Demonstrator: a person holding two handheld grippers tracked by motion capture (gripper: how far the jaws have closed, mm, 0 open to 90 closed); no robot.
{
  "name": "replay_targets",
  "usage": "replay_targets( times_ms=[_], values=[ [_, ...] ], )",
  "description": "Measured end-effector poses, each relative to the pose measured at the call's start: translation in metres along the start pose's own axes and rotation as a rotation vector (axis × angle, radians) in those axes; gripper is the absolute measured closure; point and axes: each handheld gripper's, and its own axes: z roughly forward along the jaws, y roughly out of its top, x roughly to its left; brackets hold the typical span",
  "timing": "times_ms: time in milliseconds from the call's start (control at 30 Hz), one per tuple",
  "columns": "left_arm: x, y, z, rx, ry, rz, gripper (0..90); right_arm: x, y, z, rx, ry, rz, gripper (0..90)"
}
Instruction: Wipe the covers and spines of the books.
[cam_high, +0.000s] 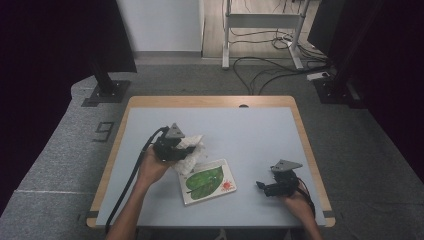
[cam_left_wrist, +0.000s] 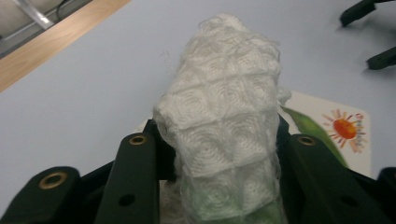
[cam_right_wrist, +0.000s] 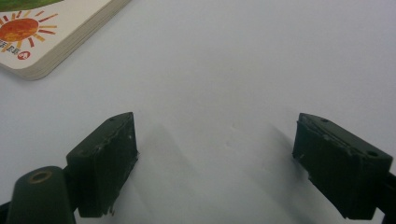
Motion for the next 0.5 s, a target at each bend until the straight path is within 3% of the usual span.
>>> replay_targets(
  times_ms=[500],
  values=[
    [0.051, -0.045, -0.043, -0.019, 0.122, -0.144, 60.1, 0.0, 0.0, 0.0, 0.0, 0.002, 0.0, 12.8]
  ],
)
